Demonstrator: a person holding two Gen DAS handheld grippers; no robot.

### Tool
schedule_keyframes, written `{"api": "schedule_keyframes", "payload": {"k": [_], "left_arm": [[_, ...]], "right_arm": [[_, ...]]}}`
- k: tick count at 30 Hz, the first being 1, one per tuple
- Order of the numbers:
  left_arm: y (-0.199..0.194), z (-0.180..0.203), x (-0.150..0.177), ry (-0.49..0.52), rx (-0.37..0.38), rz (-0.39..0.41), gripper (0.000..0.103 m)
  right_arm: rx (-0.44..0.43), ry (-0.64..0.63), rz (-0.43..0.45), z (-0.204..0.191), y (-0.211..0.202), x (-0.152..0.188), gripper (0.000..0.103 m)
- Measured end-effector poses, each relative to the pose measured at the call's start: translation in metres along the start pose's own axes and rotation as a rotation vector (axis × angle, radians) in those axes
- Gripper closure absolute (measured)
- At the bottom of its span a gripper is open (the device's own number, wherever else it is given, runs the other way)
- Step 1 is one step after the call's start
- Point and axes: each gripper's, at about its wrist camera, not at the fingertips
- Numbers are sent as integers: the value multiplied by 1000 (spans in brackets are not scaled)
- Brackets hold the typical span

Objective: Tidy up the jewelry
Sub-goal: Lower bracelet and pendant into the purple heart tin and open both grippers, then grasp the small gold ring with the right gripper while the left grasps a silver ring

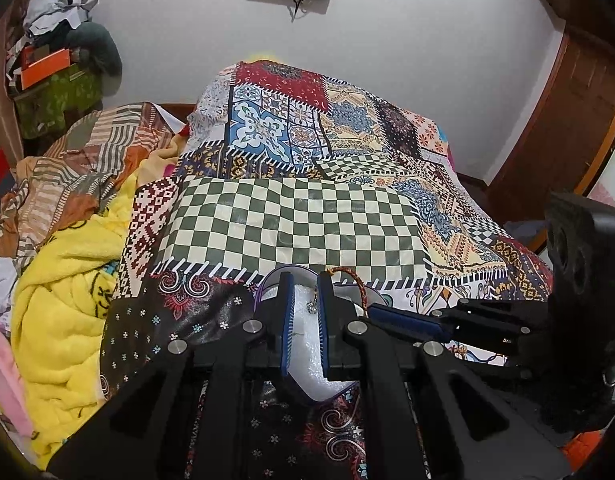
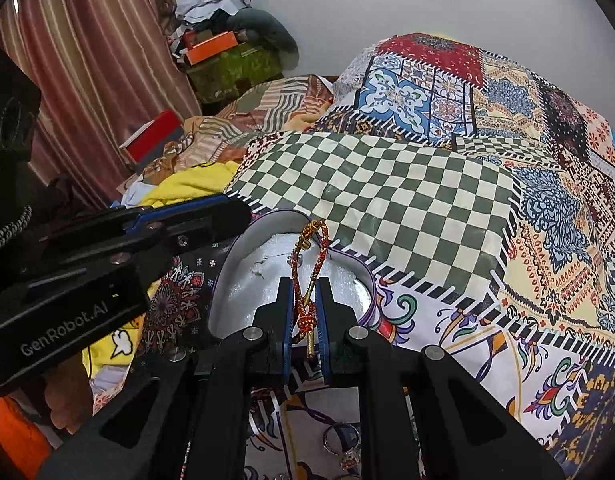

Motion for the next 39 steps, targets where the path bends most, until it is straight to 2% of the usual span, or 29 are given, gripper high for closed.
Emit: {"api": "schedule_keyframes", "payload": {"k": [2, 7, 9, 14, 22, 26, 33, 39], "left_arm": [[-2, 0, 0, 2, -7, 2, 95], [-7, 2, 0, 16, -26, 1, 95], [-11, 3, 1, 22, -30, 2, 94], [-25, 8, -1, 35, -51, 26, 78], [-52, 23, -2, 70, -60, 66, 76], [-65, 32, 0, 86, -61, 82, 69], [-65, 56, 13, 155, -53, 26, 69], [-51, 76, 34, 197, -35, -35, 62]], "right_arm": [[4, 4, -6, 1, 0, 0, 92], [11, 29, -12, 4, -4, -1, 79], [17, 36, -4, 5, -10, -1, 78], [46, 25, 28, 2, -28, -3, 77], [93, 40, 94, 3, -69, -3, 76], [127, 60, 128, 9, -93, -1, 76], [187, 106, 164, 27, -128, 13, 76], [247, 155, 159, 50, -145, 31, 75]]}}
Point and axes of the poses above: each gripper's, at about its wrist camera, not at the fingertips, and y roughly the way its jaws point, z to its right, x to its underside, and after that the axes turned 3 degrees about z, right-handed
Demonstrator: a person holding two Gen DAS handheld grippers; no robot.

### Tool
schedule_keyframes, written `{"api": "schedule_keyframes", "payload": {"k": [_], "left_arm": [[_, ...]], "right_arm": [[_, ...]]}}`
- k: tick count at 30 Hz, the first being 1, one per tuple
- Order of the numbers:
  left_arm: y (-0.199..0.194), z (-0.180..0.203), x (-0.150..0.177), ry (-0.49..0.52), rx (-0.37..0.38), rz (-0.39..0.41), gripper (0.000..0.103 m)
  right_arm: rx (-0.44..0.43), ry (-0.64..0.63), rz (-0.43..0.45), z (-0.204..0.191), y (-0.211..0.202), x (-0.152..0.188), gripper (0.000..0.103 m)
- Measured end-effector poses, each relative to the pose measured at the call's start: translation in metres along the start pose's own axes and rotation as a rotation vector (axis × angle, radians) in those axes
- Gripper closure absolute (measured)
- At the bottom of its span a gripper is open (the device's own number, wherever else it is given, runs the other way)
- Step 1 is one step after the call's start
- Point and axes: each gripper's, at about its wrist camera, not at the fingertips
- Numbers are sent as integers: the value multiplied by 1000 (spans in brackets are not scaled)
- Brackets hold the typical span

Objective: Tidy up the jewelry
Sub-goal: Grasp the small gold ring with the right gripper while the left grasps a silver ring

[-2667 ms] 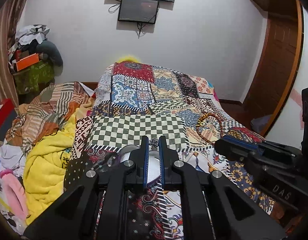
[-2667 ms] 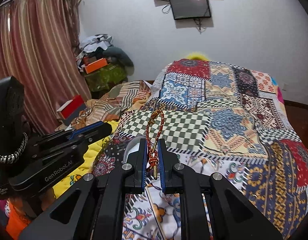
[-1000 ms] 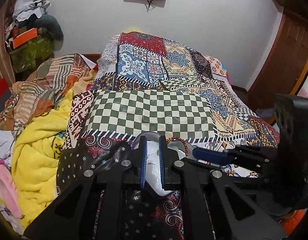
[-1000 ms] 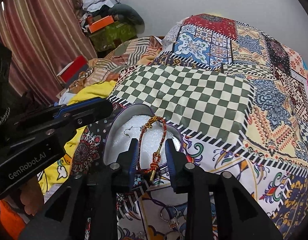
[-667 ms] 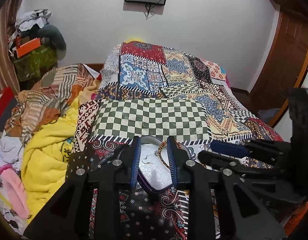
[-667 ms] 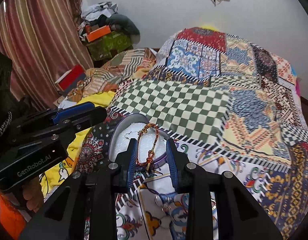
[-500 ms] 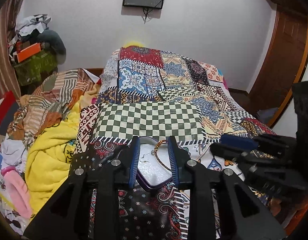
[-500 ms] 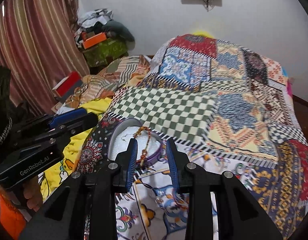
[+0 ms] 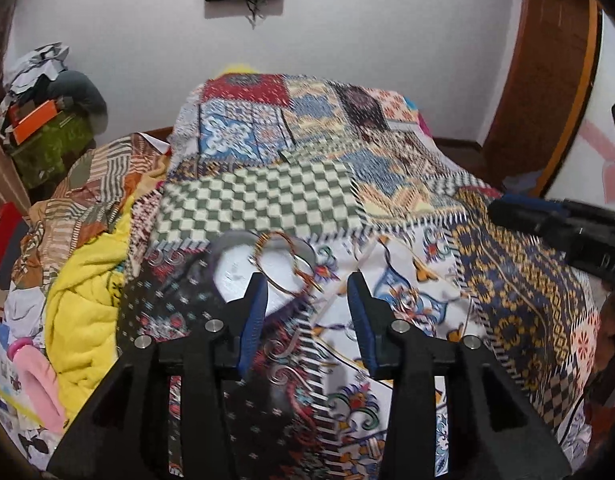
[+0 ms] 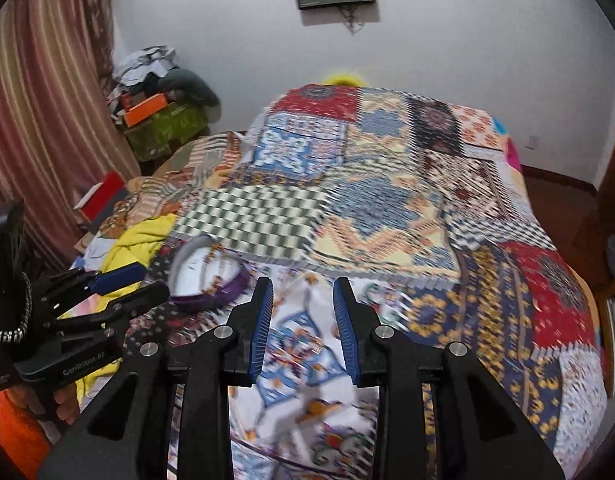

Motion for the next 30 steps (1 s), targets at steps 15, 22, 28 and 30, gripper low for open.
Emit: {"api": "schedule_keyframes", "payload": {"k": [15, 22, 28, 30], "left_arm": [[41, 25, 30, 22, 62, -145, 62], [52, 31, 41, 35, 70, -183, 62], [67, 32, 44, 27, 83, -208, 62], [69, 33, 43, 30, 89, -206, 62]], "right_arm": [[119, 115, -119, 69, 5, 50, 74], [117, 108, -201, 71, 18, 77, 74], [91, 80, -204, 62, 26, 76, 74], [99, 75, -207, 64, 32, 74, 74]]}}
Point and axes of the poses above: each gripper's, at about its wrist camera, not at the fingertips, and y roughly the way its jaws point, z to its right, x to its underside, and after that the axes turned 3 degrees about z, right-handed
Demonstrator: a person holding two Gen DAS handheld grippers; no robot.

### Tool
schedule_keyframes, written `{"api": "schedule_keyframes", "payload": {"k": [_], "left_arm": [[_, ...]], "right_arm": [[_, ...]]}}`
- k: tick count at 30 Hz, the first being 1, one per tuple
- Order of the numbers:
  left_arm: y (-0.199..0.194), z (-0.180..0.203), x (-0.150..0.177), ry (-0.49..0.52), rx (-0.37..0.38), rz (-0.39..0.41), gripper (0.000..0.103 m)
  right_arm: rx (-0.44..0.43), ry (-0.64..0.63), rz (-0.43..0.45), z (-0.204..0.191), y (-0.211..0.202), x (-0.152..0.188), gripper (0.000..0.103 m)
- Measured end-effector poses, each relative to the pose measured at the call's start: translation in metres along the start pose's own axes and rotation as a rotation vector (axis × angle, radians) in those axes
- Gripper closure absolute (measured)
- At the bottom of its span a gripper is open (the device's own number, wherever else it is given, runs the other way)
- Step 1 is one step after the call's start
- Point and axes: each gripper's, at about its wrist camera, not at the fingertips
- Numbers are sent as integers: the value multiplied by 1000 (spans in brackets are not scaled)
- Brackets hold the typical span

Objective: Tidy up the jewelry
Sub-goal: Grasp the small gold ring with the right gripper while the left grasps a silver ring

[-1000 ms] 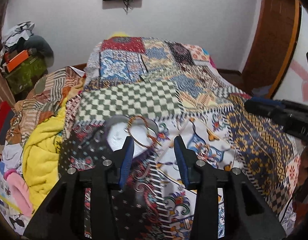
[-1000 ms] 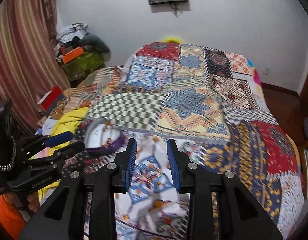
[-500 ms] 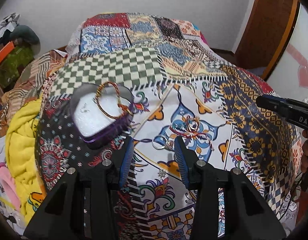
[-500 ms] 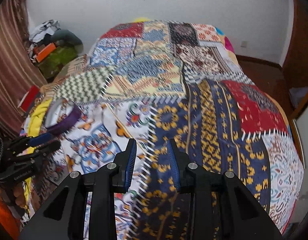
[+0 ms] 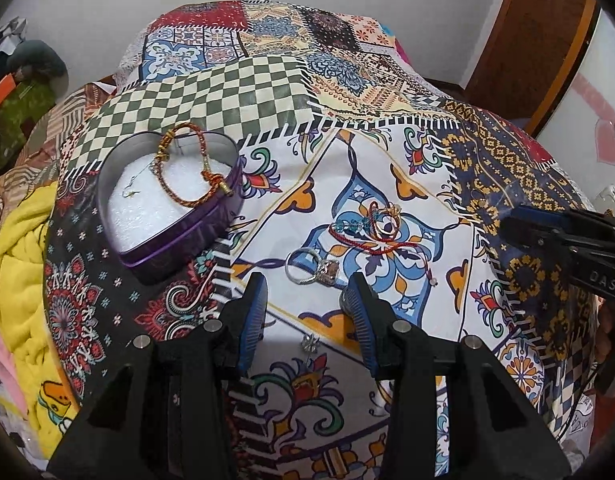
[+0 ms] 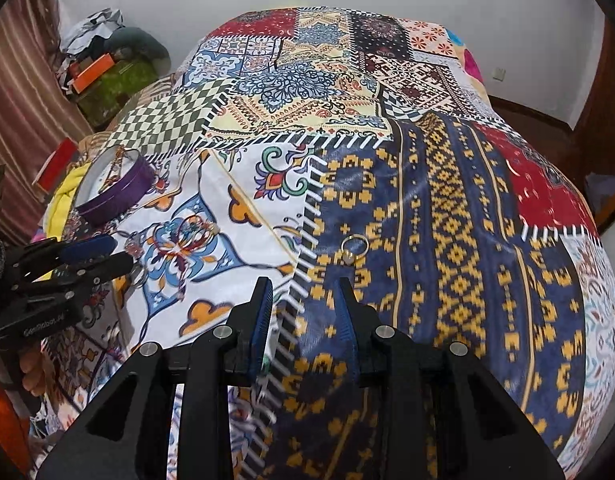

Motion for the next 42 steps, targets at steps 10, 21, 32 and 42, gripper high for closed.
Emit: {"api": "schedule_keyframes", "payload": {"k": [10, 21, 32, 42], "left_arm": [[13, 3, -6, 7, 17, 13, 62], [16, 0, -7, -16, 27, 35, 73], [14, -1, -5, -16, 29, 46, 74], [-11, 2, -12, -16, 19, 100, 74]], "right_arm": [[-12, 35, -48, 20, 27, -8, 74], [2, 28, -47, 18, 38, -10, 82], [39, 49, -30, 22, 39, -14, 94], [22, 58, 38, 18, 13, -15, 94]]}}
Point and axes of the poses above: each gripper's, at about its wrist camera, not at the fingertips, and y roughly the way its jaws point, z to its right, x to its underside, and after that the axes turned 3 degrees about z, right-handed
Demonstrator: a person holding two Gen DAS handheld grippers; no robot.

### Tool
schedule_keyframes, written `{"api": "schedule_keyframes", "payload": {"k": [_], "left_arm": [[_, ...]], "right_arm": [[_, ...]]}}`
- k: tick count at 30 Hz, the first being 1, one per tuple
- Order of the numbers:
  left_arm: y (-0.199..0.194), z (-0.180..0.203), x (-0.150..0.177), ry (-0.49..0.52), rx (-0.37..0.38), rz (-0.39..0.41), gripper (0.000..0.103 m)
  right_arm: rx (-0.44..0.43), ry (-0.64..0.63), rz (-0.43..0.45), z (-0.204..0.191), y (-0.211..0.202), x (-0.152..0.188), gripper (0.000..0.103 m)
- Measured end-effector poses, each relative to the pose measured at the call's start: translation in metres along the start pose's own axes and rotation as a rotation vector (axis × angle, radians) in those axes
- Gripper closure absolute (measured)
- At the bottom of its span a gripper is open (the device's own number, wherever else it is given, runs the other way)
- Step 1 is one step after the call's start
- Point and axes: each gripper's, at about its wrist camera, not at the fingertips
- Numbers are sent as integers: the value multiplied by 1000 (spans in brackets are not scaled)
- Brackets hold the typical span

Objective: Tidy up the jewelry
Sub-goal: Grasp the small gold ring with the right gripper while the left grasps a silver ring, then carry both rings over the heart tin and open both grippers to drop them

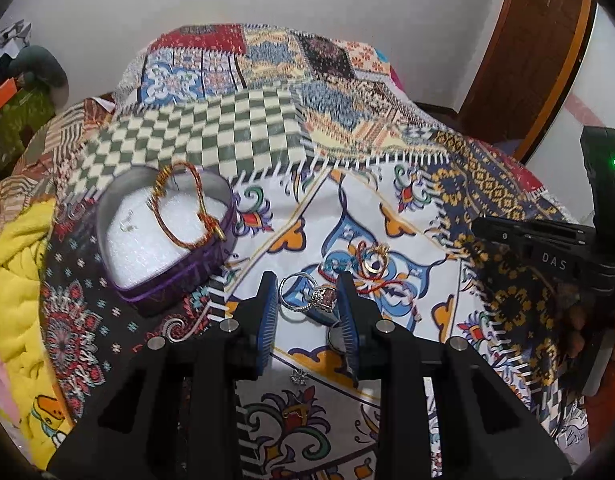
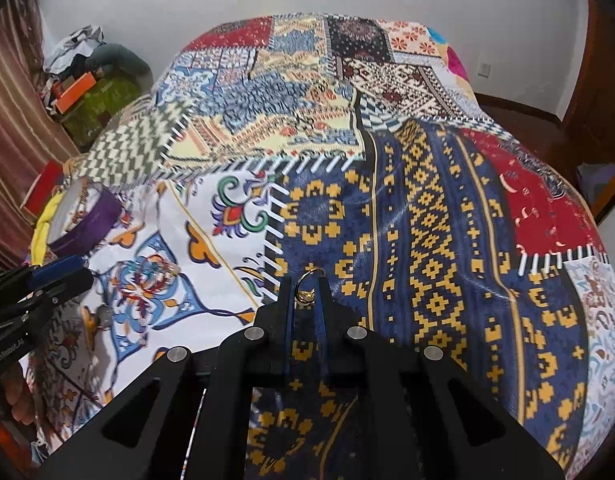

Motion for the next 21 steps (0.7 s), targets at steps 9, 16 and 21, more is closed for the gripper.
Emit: {"api": "schedule_keyframes", "payload": {"k": [9, 16, 21], "left_arm": [[-37, 1, -16, 4, -21, 90, 74], [-67, -4, -25, -4, -49, 165, 74], [-86, -14, -30, -20, -70, 213, 74]], "right_arm": [[-23, -22, 103, -17, -43, -13, 94], [-49, -54, 183, -38, -74, -22, 94], [-74, -81, 228, -55, -87, -30, 94]]}}
Point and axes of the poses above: each gripper's, at about its wrist camera, not at the fingertips, and y roughly the way its jaws point, z to its right, x to its underside, and after that the axes turned 3 degrees about z, right-handed
